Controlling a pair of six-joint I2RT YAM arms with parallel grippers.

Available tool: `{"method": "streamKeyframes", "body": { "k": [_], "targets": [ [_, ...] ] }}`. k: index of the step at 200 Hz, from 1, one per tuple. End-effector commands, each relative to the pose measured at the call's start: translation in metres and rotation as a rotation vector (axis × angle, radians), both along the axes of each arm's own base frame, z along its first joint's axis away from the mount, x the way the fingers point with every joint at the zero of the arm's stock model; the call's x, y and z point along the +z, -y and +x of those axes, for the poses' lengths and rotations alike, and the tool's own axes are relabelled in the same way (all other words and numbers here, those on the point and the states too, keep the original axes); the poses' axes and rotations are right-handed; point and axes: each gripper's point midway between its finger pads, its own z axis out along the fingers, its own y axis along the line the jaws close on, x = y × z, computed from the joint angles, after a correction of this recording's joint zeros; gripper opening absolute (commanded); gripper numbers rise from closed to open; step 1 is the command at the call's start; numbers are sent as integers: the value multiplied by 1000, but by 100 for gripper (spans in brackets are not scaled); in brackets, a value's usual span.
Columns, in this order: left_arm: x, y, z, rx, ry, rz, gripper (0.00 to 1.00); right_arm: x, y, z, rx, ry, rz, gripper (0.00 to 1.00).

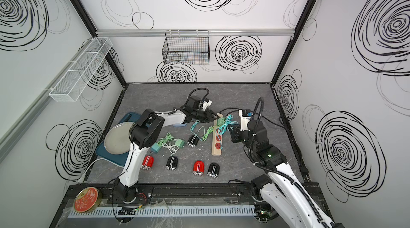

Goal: Unplug the electric shaver
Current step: Place the socket at the center of the board.

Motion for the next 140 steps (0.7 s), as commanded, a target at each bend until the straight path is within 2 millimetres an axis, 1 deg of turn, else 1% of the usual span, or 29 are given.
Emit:
{"method": "streamKeyframes", "body": {
  "k": [1,31,45,66,85,105,125,140],
  "targets": [
    [-14,16,7,-8,85,20,19,17,-4,-2,25,30,13,9],
    [-15,33,15,25,53,-39,19,19,-3,-3,24,35,10,9],
    [-13,40,16,43,40,-65,18,18,-2,-4,23,35,10,9],
    [-16,49,14,46,29,-68,19,16,-3,-4,25,32,10,9],
    [-22,52,12,36,21,-44,27,15,-3,-3,24,27,7,10],
    [-25,46,14,44,34,-5,46,14,-3,-3,25,21,3,9],
    [-17,40,18,41,64,18,66,14,-5,-1,32,16,2,9],
    [-10,34,22,41,84,35,71,14,-8,0,46,12,3,10]
  ]
}}
